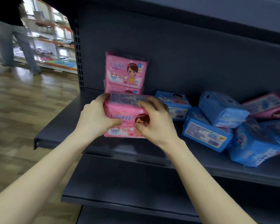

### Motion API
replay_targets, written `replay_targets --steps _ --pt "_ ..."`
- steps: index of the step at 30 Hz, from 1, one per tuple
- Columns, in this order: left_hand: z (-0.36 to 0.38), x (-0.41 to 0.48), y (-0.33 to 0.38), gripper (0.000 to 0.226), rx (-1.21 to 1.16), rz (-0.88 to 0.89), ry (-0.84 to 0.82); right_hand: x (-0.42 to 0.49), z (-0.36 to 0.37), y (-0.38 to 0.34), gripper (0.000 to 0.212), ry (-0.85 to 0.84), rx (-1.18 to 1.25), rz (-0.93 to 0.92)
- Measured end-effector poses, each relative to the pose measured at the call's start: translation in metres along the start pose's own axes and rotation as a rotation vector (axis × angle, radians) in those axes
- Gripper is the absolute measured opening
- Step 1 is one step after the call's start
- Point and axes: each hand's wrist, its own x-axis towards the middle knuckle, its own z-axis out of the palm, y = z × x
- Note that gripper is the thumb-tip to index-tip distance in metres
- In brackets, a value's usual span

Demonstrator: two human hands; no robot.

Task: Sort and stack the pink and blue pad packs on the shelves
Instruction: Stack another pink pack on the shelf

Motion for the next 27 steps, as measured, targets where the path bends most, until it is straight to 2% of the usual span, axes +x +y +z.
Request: replay_targets --steps 9,20,27 --pt "0.003 0.029 -0.02 0.074 -0.007 -0.032 0.032 0.032 0.024 -0.003 0.069 -0.131 -0.141 -0.004" --pt "0.005 0.061 -0.041 0.082 -0.056 -0.001 -0.001 0.058 0.049 0.0 0.068 -0.096 -0.127 0.049" --pt "0.009 0.087 -0.057 0.074 -0.082 0.056 -0.06 0.072 0.063 0.0 0.068 -0.067 -0.145 0.107"
